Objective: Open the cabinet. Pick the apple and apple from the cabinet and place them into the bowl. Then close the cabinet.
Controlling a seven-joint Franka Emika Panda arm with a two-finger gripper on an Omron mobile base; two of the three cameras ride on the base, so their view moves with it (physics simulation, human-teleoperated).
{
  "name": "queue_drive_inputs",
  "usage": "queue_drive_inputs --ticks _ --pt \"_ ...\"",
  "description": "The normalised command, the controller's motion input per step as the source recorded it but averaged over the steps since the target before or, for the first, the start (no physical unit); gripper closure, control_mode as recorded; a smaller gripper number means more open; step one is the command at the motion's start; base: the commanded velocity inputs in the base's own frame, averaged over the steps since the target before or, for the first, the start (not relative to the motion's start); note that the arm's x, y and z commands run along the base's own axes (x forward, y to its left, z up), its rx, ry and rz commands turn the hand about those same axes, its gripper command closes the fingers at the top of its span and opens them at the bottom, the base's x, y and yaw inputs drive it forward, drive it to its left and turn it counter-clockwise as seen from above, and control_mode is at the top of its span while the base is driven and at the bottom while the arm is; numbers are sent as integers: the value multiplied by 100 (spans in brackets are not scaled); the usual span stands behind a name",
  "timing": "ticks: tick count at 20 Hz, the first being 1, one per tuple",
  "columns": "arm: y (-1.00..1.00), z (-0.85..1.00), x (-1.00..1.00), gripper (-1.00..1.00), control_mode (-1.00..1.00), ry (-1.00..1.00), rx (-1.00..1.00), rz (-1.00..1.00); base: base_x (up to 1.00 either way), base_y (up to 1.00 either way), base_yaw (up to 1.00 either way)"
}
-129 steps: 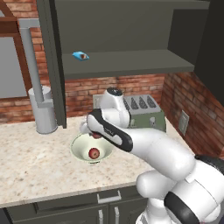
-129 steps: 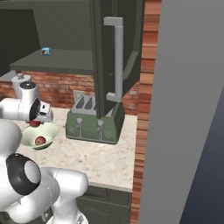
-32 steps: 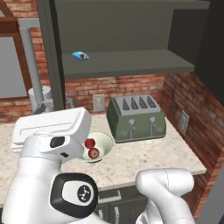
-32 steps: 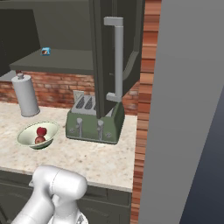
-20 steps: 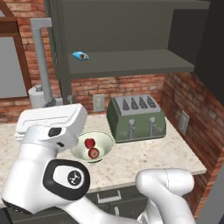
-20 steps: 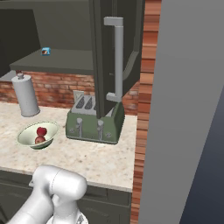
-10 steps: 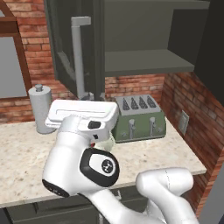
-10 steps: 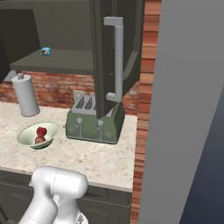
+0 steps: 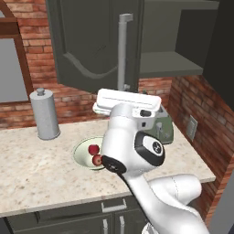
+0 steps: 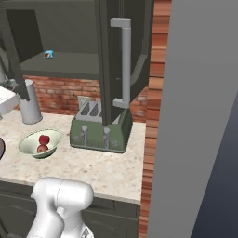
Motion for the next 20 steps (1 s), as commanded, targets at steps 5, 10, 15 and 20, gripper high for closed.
queue_drive_inputs --ticks 5,10,15,20 --pt "-98 -39 100 -100 -100 0 7 4 0 0 0" --pt "-46 -45 100 -100 -100 0 1 3 0 0 0" --pt "-3 -45 100 -100 -100 0 0 0 0 0 0" --pt "1 -42 100 -100 -100 1 -1 -4 0 0 0"
